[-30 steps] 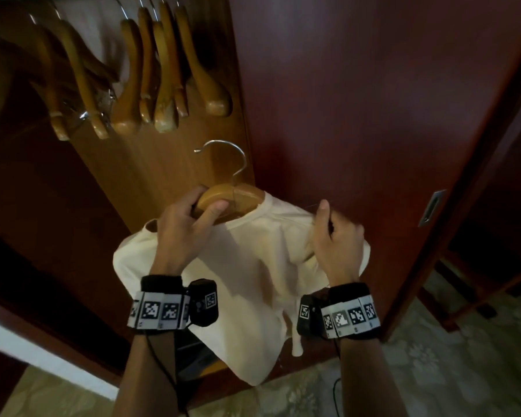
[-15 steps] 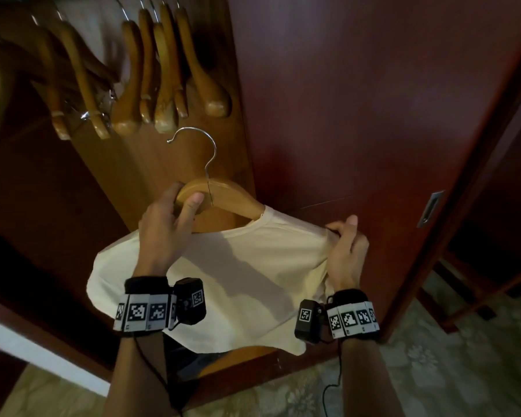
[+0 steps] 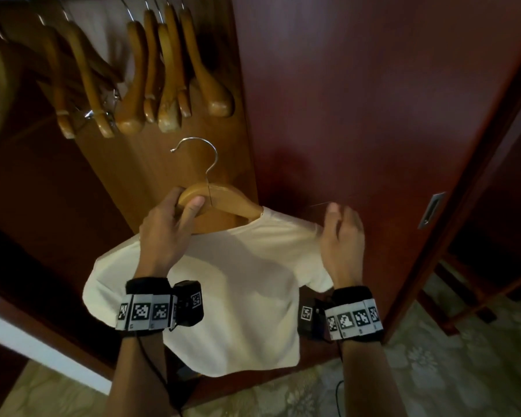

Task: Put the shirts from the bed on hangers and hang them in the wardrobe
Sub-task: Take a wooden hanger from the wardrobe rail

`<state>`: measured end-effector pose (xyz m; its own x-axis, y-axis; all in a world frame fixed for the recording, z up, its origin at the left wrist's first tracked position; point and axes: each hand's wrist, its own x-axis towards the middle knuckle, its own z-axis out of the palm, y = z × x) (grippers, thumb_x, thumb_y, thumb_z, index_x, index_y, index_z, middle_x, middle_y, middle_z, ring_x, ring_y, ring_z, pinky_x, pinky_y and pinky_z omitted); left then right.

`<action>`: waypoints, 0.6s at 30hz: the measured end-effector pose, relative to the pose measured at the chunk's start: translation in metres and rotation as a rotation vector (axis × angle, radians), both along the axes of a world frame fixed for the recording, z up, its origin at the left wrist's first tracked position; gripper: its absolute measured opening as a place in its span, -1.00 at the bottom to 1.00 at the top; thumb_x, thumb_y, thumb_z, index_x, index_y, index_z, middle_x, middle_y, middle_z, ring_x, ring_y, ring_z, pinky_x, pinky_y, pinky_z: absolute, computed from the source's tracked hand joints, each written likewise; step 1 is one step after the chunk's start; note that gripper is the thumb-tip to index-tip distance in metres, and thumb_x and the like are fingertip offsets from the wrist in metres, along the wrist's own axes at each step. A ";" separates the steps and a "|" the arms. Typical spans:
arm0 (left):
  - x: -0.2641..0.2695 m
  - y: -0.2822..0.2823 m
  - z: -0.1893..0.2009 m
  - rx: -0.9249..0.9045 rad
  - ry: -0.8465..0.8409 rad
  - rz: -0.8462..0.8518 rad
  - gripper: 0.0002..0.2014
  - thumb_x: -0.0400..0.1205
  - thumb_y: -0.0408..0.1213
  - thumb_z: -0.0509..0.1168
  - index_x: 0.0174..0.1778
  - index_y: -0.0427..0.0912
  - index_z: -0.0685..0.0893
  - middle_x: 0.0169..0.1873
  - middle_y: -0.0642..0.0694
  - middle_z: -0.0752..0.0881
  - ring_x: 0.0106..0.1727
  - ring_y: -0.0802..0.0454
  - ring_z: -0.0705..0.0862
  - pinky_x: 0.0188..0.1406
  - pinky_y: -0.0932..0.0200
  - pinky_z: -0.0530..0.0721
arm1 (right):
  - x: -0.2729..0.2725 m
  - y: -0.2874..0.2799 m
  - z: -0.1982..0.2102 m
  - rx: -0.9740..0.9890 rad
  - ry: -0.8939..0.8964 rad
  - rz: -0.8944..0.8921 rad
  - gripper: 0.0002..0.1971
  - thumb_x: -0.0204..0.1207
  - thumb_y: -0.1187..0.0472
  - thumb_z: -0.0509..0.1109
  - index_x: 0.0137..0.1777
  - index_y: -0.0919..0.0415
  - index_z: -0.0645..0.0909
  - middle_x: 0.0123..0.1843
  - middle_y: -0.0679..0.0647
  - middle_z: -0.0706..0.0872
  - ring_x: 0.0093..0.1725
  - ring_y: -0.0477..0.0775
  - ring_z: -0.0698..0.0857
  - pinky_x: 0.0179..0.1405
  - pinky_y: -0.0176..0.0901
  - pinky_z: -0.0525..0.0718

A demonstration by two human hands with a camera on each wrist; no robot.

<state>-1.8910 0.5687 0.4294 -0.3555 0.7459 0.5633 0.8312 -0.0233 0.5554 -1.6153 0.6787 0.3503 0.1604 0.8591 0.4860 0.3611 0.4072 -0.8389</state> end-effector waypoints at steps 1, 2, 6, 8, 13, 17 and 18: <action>0.003 0.000 -0.001 -0.013 0.025 0.008 -0.62 0.74 0.26 0.12 0.06 0.03 0.61 -0.25 0.09 0.68 -0.21 -0.02 0.65 -0.34 0.05 0.50 | -0.008 -0.003 0.006 0.048 -0.035 0.026 -0.52 0.83 -0.07 0.11 0.15 0.29 0.73 0.06 0.19 0.79 0.12 0.29 0.72 0.14 0.02 0.60; 0.007 0.001 -0.002 -0.023 0.046 0.005 -0.61 0.73 0.25 0.11 0.08 0.02 0.61 -0.26 0.08 0.68 -0.21 -0.02 0.64 -0.34 0.04 0.46 | -0.017 -0.009 0.014 0.089 -0.065 0.077 -0.57 0.83 -0.05 0.15 0.15 0.26 0.74 0.05 0.14 0.80 0.10 0.22 0.73 0.12 0.01 0.64; 0.020 0.008 -0.008 -0.081 0.113 -0.063 -0.54 0.71 0.32 0.09 0.13 0.01 0.60 -0.26 0.04 0.69 -0.27 0.02 0.64 -0.33 0.05 0.47 | -0.049 -0.038 0.038 0.170 -0.064 0.326 -0.60 0.81 -0.15 0.20 0.20 0.13 0.72 0.09 -0.02 0.77 0.11 0.04 0.75 0.03 0.17 0.77; 0.025 0.011 -0.010 -0.110 0.128 -0.134 -0.52 0.69 0.34 0.08 0.16 0.02 0.61 -0.26 0.05 0.70 -0.28 0.09 0.66 -0.36 0.12 0.50 | -0.057 -0.049 0.048 0.144 0.003 0.412 -0.61 0.75 -0.19 0.31 0.31 0.08 0.71 0.18 -0.06 0.79 0.20 -0.08 0.75 0.14 0.00 0.77; 0.033 0.009 -0.025 -0.101 0.179 -0.298 -0.44 0.72 0.38 0.04 0.19 -0.03 0.64 -0.26 0.12 0.71 -0.35 0.17 0.63 -0.40 0.30 0.43 | -0.061 -0.058 0.059 -0.022 0.049 0.629 -0.72 0.66 0.03 0.56 0.31 0.08 0.76 0.16 -0.15 0.83 0.18 -0.23 0.79 0.18 -0.31 0.72; 0.030 0.018 -0.033 -0.099 0.242 -0.343 -0.43 0.68 0.44 0.13 0.09 -0.03 0.66 -0.23 0.15 0.70 -0.28 0.18 0.63 -0.26 0.18 0.54 | -0.062 -0.056 0.052 0.048 0.055 0.536 -0.89 0.71 0.18 0.50 0.13 0.16 0.83 0.07 -0.11 0.84 0.13 -0.18 0.79 0.14 -0.40 0.64; 0.024 0.019 -0.034 -0.118 0.294 -0.310 -0.41 0.64 0.47 0.17 0.10 -0.01 0.66 -0.17 0.13 0.72 -0.21 0.13 0.66 -0.16 0.07 0.59 | -0.062 -0.056 0.052 0.054 0.054 0.523 -0.90 0.71 0.20 0.50 0.12 0.17 0.83 0.07 -0.09 0.84 0.13 -0.19 0.78 0.14 -0.43 0.62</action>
<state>-1.8670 0.5878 0.3955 0.0578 0.8575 0.5113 0.9182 -0.2467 0.3099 -1.6769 0.6227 0.4028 -0.2570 0.8049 0.5349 0.0550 0.5648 -0.8234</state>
